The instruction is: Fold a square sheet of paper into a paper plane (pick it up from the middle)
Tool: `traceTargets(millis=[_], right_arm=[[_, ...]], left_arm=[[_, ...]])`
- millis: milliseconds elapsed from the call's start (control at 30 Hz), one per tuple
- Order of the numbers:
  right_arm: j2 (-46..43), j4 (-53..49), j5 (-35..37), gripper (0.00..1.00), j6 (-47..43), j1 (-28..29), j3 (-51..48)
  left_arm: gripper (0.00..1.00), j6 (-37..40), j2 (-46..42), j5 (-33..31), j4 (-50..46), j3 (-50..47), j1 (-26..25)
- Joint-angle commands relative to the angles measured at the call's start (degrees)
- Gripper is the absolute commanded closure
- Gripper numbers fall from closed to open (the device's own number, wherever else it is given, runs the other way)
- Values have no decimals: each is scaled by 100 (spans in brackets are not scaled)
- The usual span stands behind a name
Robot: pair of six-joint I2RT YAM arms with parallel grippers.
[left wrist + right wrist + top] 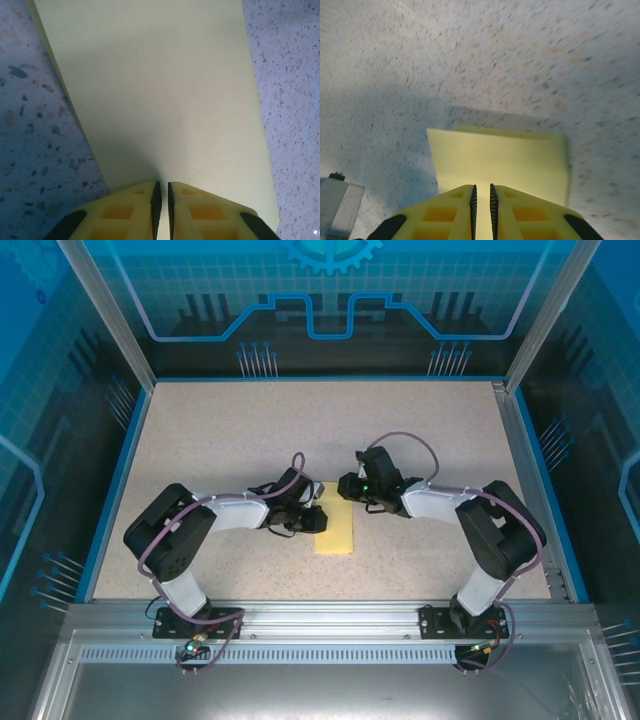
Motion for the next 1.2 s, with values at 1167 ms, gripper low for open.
traceTargets(millis=[1167], right_arm=[[864, 178, 21, 84, -363, -869, 315]], left_arm=[[83, 151, -15, -217, -947, -373, 48]])
